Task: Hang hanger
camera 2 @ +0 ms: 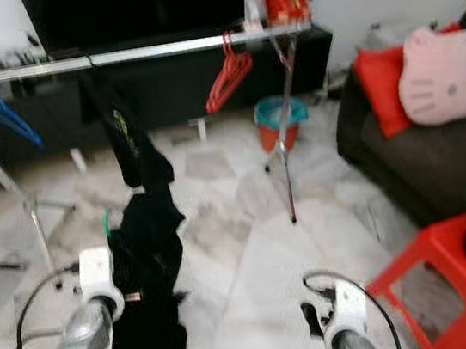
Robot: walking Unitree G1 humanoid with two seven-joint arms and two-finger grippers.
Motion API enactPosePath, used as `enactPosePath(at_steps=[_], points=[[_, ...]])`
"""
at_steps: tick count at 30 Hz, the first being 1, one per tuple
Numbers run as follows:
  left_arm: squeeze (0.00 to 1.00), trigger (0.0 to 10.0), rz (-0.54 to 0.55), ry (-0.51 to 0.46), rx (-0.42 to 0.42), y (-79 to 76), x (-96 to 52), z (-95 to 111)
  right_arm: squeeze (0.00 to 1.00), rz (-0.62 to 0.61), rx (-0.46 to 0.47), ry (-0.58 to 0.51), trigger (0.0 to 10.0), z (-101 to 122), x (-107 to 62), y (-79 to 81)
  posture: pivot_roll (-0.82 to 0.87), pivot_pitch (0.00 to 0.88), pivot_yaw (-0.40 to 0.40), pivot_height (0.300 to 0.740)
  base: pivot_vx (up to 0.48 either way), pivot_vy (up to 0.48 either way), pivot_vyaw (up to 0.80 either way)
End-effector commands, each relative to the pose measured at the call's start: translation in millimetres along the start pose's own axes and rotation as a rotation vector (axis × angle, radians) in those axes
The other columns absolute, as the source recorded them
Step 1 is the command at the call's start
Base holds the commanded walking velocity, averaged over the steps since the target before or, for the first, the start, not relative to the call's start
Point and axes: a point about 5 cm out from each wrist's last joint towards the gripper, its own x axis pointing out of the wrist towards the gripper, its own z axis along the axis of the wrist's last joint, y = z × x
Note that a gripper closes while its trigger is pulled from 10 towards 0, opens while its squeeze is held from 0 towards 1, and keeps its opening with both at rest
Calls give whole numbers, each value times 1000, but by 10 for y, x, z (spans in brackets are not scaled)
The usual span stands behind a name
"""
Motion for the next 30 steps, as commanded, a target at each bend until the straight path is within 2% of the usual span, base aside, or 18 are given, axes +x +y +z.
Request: enactPosePath(at_steps=[1, 9, 13, 19, 30], points=[[0, 10000, -27, -24, -4, -103, 41, 76, 0, -21, -2, -3, 10000, 18, -18, -101, -12, 0, -22, 740, 386, 0, 0], [0, 10000, -31, -22, -3, -118, 44, 77, 0, -14, -7, -9, 10000, 26, -15, -90, -13, 0, -23, 740, 386, 0, 514], [0, 10000, -31, -20, -4, -127, 45, 73, 0, -23, 17, -9, 10000, 23, -18, -104, -13, 0, -24, 740, 393, 0, 0], [0, 10000, -32, -17, -4, -135, 45, 68, 0, -12, -10, -7, 10000, 28, -15, -94, -11, 0, -26, 740, 398, 0, 0], [0, 10000, -27, 7, 14, -159, 39, 24, 0, -1, 10, -7, 10000, 18, -17, -87, -10, 0, -32, 740, 401, 0, 672]])
